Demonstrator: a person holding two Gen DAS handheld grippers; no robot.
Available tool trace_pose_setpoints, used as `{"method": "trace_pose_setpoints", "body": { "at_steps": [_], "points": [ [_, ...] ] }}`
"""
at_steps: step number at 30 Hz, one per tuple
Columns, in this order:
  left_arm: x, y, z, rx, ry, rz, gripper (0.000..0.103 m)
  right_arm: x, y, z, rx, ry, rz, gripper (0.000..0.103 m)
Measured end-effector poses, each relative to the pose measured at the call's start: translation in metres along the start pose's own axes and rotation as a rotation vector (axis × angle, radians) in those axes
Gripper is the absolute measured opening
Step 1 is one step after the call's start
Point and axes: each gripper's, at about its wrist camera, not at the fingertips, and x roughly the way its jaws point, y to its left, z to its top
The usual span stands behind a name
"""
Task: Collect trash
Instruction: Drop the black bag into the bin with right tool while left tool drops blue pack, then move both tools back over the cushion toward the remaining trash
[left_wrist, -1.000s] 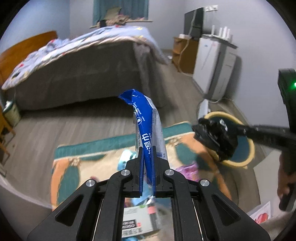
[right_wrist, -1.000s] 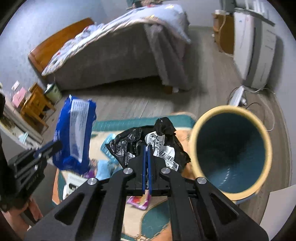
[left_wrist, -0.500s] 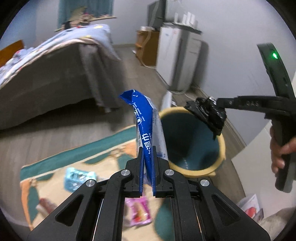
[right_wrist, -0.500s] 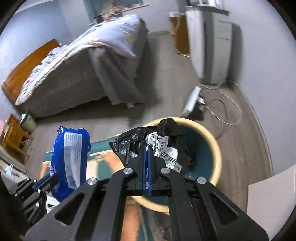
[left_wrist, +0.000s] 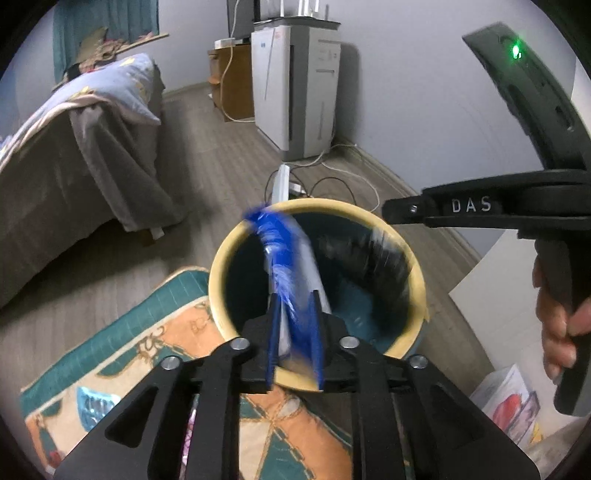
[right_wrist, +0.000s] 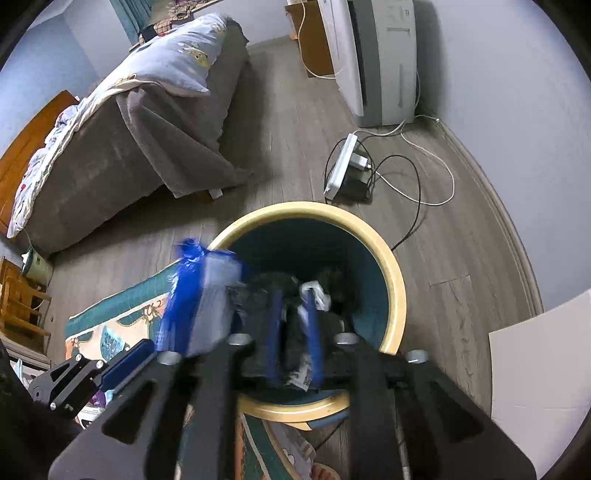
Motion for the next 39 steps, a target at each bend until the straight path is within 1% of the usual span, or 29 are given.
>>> {"method": "trace_pose_setpoints", "body": {
  "at_steps": [1,2,3,4,5,6,8,9,11,14,15,18,22,26,29,33,36,39],
  "points": [
    [0.000,0.000,0.000,0.004,0.000,0.004,0.039,-0.001,-0.001,0.000,-0.002,-0.004,0.003,0.037],
    [-0.002,-0.001,-0.001,0.007,-0.005,0.006,0.048,-0.001,-0.001,0.000,-0.002,-0.005,0.002,0.037],
    [-0.003,-0.002,-0.001,0.008,-0.009,0.006,0.050,-0.001,-0.001,0.001,0.001,-0.005,0.001,0.037],
    [-0.003,-0.003,-0.001,0.011,-0.013,0.009,0.053,-0.001,-0.003,0.001,0.006,-0.006,0.002,0.041],
    [-0.004,-0.003,-0.001,0.012,-0.014,0.016,0.062,-0.002,-0.004,0.000,0.014,-0.007,0.004,0.047],
    [-0.006,-0.002,-0.003,0.007,-0.016,0.024,0.066,-0.002,-0.004,0.001,0.022,-0.008,0.006,0.050],
    [-0.010,0.001,-0.007,-0.006,-0.022,0.020,0.075,-0.005,-0.006,0.001,0.038,-0.011,0.013,0.060],
    [-0.014,0.003,-0.009,-0.010,-0.025,0.032,0.078,-0.006,-0.005,0.002,0.044,-0.015,0.017,0.063],
    [-0.022,0.008,-0.013,-0.018,-0.035,0.061,0.090,-0.010,-0.003,0.003,0.054,-0.027,0.030,0.079],
    [-0.038,0.018,-0.022,-0.048,-0.051,0.099,0.094,-0.015,0.005,0.004,0.058,-0.044,0.044,0.096],
    [-0.045,0.023,-0.024,-0.062,-0.055,0.112,0.095,-0.017,0.008,0.004,0.056,-0.048,0.046,0.098],
    [-0.066,0.037,-0.034,-0.089,-0.066,0.145,0.096,-0.021,0.023,0.003,0.033,-0.053,0.044,0.097],
    [-0.093,0.060,-0.047,-0.108,-0.068,0.209,0.096,-0.026,0.047,-0.001,-0.010,-0.061,0.042,0.097],
    [-0.125,0.087,-0.064,-0.139,-0.075,0.271,0.097,-0.031,0.076,-0.007,-0.080,-0.070,0.056,0.097],
    [-0.150,0.111,-0.079,-0.183,-0.080,0.320,0.097,-0.034,0.099,-0.014,-0.132,-0.082,0.054,0.097],
    [-0.180,0.145,-0.104,-0.261,-0.067,0.391,0.097,-0.033,0.126,-0.026,-0.196,-0.082,0.056,0.097],
    [-0.199,0.161,-0.122,-0.324,-0.070,0.425,0.097,-0.029,0.146,-0.034,-0.243,-0.068,0.057,0.097],
    [-0.211,0.176,-0.141,-0.376,-0.095,0.449,0.098,-0.021,0.162,-0.043,-0.273,-0.051,0.051,0.097]
  ]
}}
